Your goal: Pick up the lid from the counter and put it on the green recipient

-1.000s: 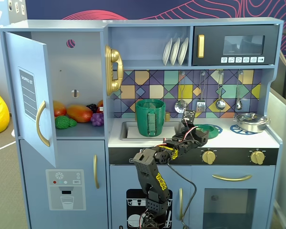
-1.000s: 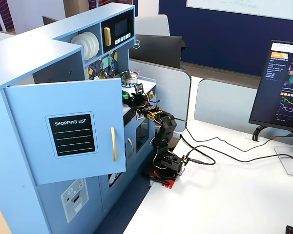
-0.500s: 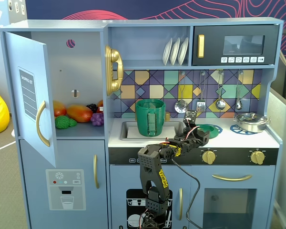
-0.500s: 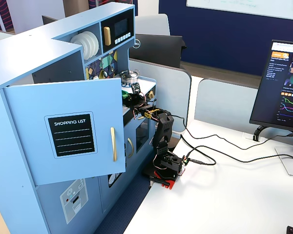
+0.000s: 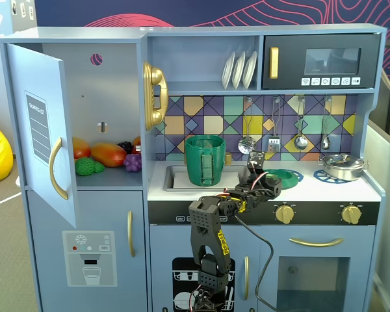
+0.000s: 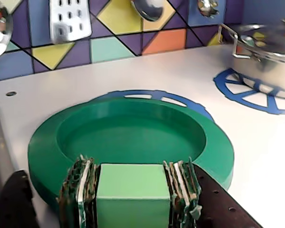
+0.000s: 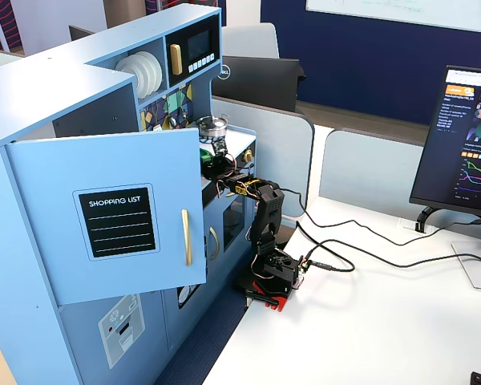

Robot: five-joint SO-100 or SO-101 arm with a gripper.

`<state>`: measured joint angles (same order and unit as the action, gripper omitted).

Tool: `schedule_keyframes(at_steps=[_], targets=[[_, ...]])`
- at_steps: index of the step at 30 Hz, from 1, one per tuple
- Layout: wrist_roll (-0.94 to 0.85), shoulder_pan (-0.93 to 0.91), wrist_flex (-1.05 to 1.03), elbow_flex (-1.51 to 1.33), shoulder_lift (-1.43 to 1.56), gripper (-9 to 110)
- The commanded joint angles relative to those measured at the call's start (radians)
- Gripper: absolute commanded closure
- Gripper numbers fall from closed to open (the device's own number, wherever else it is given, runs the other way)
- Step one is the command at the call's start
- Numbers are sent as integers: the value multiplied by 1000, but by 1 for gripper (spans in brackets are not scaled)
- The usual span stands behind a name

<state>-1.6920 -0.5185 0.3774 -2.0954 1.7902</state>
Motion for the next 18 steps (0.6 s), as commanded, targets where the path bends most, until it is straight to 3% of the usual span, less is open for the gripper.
schedule_keyframes(at_steps=[1, 4, 18], targets=[[-38, 31, 28, 77, 6, 88], [-21, 46, 51, 69, 3, 101], [-8, 40, 97, 89, 23, 101]])
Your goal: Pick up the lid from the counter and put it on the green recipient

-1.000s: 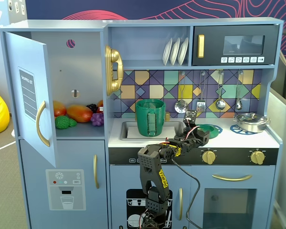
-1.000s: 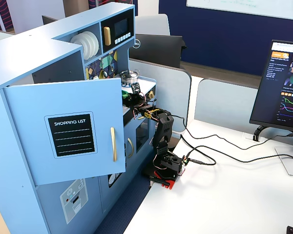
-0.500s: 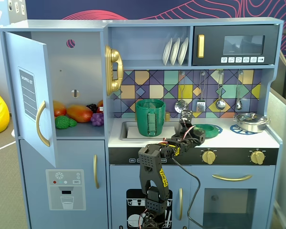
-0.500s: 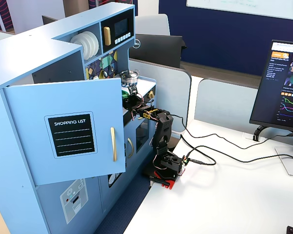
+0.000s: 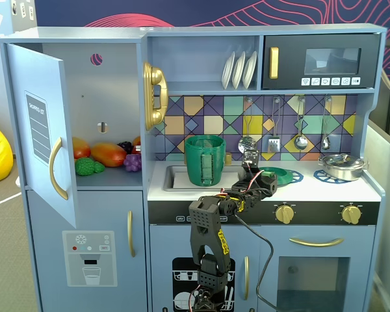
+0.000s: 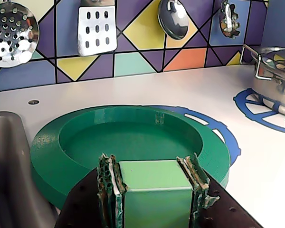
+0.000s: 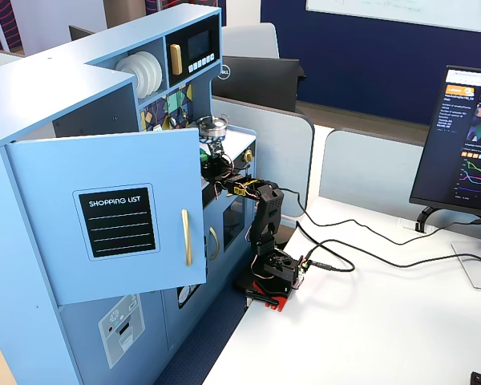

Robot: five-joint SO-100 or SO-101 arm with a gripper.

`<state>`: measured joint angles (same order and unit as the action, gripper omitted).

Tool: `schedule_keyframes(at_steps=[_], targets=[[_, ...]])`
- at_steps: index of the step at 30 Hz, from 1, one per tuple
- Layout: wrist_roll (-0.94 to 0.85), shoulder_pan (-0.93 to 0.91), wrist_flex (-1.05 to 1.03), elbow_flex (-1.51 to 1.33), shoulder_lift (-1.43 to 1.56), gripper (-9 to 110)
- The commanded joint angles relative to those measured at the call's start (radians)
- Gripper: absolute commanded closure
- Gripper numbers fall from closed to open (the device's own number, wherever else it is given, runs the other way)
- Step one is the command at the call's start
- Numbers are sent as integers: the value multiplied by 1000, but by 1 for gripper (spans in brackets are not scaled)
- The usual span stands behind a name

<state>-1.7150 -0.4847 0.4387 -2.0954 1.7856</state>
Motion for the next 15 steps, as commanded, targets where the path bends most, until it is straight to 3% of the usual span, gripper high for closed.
schedule_keyframes(at_steps=[1, 15], targets=[[15, 3, 35, 103, 32, 101], [64, 11, -324, 324, 295, 101]])
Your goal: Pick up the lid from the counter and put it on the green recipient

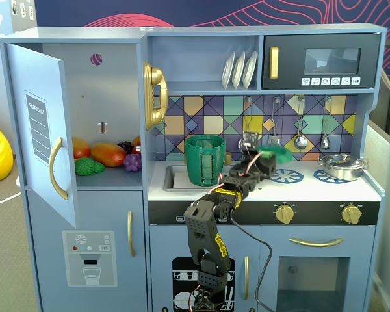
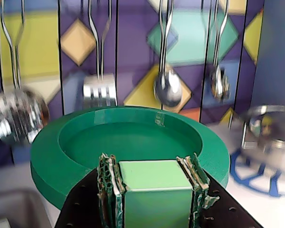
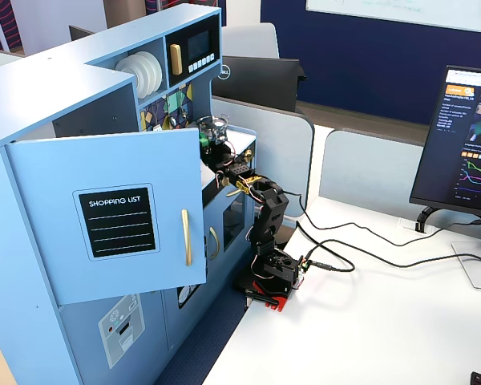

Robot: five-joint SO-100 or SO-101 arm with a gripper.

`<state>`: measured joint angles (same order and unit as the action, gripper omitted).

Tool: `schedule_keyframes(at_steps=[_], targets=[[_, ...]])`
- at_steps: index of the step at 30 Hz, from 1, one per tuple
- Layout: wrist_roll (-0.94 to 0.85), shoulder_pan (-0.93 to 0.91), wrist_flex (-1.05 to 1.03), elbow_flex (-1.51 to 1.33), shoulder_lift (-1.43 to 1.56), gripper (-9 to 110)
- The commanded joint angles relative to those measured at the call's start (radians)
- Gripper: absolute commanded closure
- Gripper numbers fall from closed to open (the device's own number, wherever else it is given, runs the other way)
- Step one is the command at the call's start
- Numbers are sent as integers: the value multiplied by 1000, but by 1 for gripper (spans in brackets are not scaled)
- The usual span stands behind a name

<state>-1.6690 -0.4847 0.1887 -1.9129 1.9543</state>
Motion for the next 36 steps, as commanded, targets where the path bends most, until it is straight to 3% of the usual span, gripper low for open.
schedule_keyframes(at_steps=[1, 11, 19, 36], targets=[[18, 23, -107, 167, 140, 101], [-21, 239, -337, 316, 233, 101], [-74, 391, -390, 331, 239, 101], [-100, 462, -410, 316, 198, 101]])
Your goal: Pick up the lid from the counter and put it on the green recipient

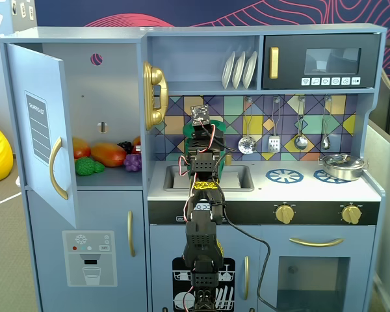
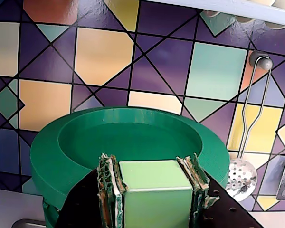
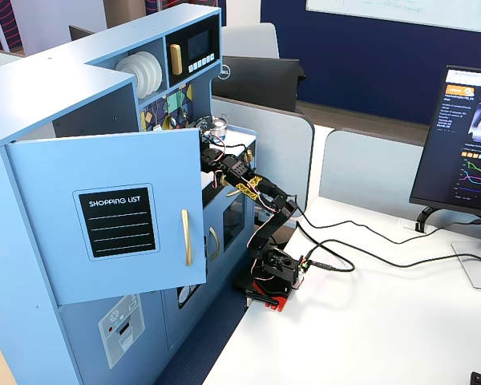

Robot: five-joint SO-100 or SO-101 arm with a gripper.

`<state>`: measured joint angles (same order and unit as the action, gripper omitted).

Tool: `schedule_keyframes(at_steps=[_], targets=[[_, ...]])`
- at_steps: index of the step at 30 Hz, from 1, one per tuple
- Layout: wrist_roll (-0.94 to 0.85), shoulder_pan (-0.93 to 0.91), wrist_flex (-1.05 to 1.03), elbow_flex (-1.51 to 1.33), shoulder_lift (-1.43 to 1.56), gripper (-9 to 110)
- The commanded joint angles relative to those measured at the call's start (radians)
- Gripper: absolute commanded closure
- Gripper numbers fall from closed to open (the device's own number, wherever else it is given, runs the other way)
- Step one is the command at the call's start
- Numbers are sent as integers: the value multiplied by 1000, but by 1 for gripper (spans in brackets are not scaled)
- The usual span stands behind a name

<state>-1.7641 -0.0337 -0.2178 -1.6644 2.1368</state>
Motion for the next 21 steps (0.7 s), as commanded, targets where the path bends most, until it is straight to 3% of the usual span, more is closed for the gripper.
schedule_keyframes(at_steps=[1, 21], targets=[[-3, 12, -3, 63, 15, 101], [15, 12, 15, -12, -17, 101]])
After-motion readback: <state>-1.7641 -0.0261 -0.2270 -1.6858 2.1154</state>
